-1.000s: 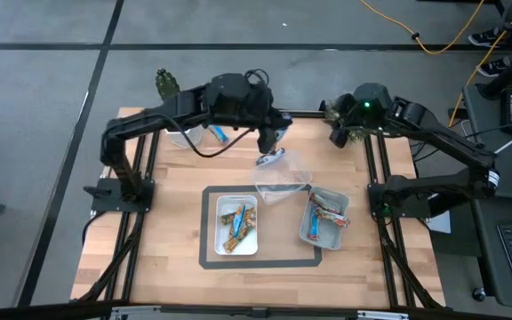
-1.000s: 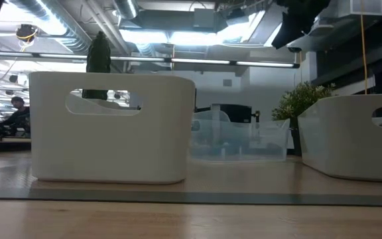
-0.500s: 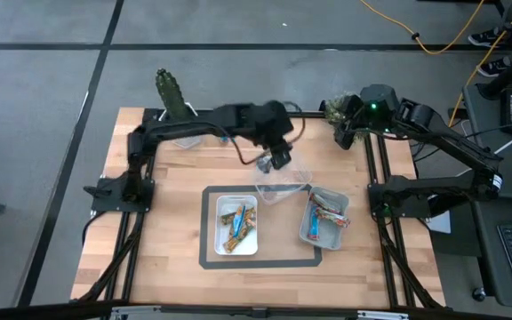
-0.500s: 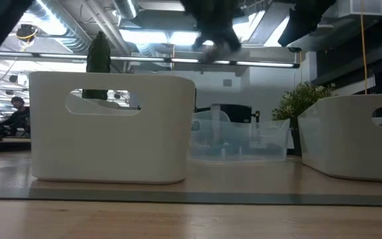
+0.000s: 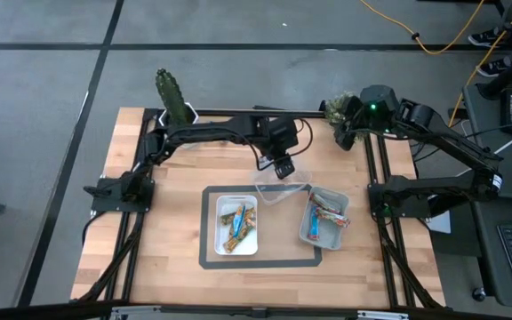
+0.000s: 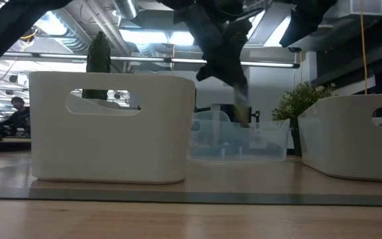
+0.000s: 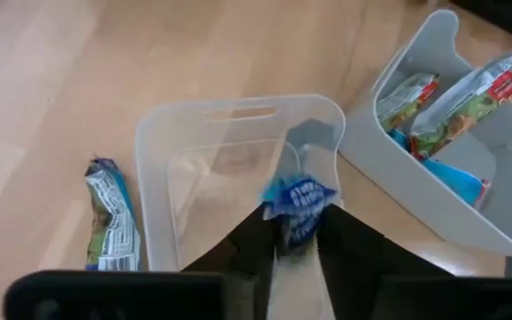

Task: Pick and place Granola Bars by type
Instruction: Put the left blue granola bar into the transparent bin, then put the blue granola bar into the transparent bin

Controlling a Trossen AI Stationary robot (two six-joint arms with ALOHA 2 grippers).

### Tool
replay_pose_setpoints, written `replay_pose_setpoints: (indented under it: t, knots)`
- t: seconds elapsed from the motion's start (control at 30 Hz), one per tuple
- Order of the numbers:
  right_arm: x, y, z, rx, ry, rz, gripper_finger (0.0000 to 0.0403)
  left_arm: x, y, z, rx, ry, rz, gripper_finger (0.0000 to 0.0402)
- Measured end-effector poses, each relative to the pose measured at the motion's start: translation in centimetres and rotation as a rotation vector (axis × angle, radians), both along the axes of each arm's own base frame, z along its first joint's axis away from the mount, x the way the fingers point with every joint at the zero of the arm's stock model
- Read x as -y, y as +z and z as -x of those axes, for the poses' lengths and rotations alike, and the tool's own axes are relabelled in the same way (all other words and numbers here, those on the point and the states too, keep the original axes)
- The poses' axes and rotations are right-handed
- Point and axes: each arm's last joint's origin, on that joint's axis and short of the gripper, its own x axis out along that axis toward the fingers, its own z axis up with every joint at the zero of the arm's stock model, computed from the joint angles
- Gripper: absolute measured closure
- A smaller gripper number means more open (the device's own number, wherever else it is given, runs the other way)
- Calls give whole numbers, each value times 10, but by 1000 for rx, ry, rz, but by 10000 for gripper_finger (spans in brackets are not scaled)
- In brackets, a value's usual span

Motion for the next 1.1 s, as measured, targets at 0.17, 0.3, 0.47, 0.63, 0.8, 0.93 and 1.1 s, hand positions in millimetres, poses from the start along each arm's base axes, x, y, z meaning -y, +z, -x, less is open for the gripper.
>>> replay_pose_setpoints:
  t: [0.17,0.3,0.47,0.63,0.8,0.93,1.1]
  knots:
    - [0,0,0,-13,17,15,179,0,4,3,-1,-6,-6,281]
    - [0,0,0,-22,28,24,179,0,18,8,16,-3,-10,239]
    - [0,1,-1,-16,32,33,179,-7,51,23,-12,35,-95,205]
    - [2,4,-3,15,32,54,179,-23,88,47,-55,105,-219,197]
    - [3,9,-7,77,65,85,179,-43,101,66,-102,161,-235,200]
    - [3,14,-10,126,129,115,179,-62,97,76,-162,196,-221,200]
    - [4,17,-12,141,175,160,179,-79,72,79,-243,194,-210,201]
